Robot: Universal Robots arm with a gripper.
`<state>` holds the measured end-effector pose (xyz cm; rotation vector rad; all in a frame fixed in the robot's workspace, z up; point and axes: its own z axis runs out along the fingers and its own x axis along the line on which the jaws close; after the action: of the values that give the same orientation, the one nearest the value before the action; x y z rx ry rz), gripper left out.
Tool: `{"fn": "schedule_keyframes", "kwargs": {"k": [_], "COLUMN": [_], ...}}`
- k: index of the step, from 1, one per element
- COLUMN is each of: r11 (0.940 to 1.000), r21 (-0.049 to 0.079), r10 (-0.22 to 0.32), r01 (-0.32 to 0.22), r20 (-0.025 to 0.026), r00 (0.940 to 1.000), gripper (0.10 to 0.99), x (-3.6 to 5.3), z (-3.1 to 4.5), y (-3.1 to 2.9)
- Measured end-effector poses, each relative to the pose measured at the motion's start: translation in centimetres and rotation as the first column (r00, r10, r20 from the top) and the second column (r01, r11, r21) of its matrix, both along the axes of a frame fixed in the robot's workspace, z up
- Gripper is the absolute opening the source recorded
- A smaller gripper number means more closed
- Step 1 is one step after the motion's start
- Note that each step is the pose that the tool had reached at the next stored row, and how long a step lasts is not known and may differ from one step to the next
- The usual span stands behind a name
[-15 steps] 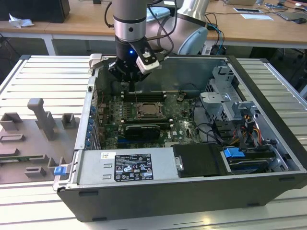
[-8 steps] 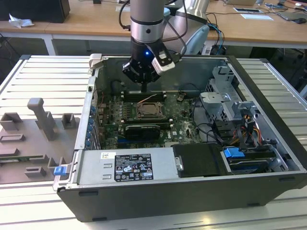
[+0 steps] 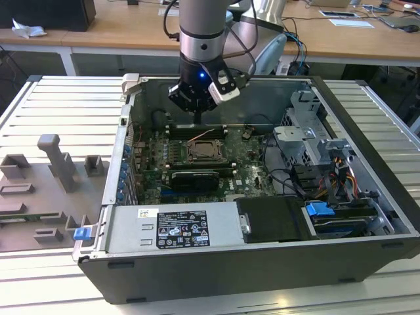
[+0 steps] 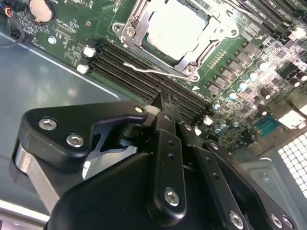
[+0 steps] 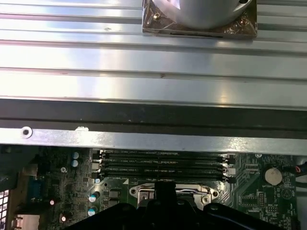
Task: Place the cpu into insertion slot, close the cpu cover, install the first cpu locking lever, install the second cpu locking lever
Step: 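Install the first cpu locking lever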
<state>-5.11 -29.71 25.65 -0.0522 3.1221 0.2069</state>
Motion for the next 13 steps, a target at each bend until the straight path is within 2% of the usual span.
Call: {"fn": "schedule_keyframes", "kwargs": {"k": [3, 5, 9, 13], "r11": [1.0000, 0.9999, 0.9999, 0.9999], "r21": [0.004, 0.016, 0.016, 0.013], "r10": [0.001, 0.001, 0.002, 0.003], "r01": [-0.001, -0.001, -0.002, -0.003], "r20": [0.0000, 0.0001, 0.0001, 0.0000], "r00": [1.0000, 1.0000, 1.0000, 1.0000], "gripper": [0.106, 0.106, 0.106, 0.106], "x": [0.01, 0.01, 0.03, 0.62], "z": [-0.10, -0.23, -1.18, -1.79], "y": [-0.01, 0.00, 0.00, 0.00]}}
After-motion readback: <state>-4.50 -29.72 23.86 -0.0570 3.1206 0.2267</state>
